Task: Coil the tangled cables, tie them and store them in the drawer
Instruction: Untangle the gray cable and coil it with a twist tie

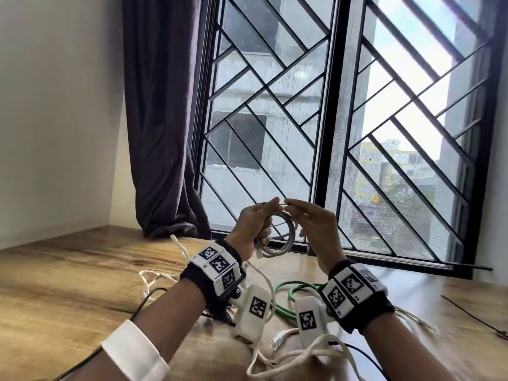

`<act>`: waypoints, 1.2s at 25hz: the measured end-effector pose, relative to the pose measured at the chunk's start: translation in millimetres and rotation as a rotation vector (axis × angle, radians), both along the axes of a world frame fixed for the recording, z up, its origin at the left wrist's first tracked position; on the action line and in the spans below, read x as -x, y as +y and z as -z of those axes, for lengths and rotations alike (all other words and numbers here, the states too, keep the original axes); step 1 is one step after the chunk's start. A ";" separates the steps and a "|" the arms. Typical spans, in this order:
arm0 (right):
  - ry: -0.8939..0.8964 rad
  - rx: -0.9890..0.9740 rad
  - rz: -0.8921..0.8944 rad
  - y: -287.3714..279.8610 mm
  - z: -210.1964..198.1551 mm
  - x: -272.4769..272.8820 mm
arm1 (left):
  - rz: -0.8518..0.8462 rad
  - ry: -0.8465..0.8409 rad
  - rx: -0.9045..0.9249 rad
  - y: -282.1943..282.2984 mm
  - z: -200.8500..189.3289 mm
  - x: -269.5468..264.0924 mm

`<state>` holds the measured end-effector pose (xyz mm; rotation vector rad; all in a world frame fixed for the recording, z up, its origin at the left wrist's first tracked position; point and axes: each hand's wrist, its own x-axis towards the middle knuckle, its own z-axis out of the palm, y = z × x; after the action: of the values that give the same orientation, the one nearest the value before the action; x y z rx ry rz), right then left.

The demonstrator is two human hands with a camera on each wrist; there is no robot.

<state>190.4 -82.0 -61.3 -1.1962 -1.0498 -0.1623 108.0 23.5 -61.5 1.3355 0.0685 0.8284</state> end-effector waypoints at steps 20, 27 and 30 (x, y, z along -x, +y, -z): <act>0.015 -0.019 -0.040 1.0 1.0 2.0 | 0.024 0.015 -0.014 -0.5 0.7 0.0; 0.014 -0.007 -0.047 1.8 2.1 1.2 | 0.029 0.018 -0.004 0.7 1.9 0.0; -0.009 0.011 -0.044 1.3 1.5 0.4 | 0.032 0.016 -0.028 2.7 1.8 0.7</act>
<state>190.0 -80.7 -62.8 -1.1820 -1.0856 -0.1280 107.3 26.3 -63.3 1.3665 0.0482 0.7939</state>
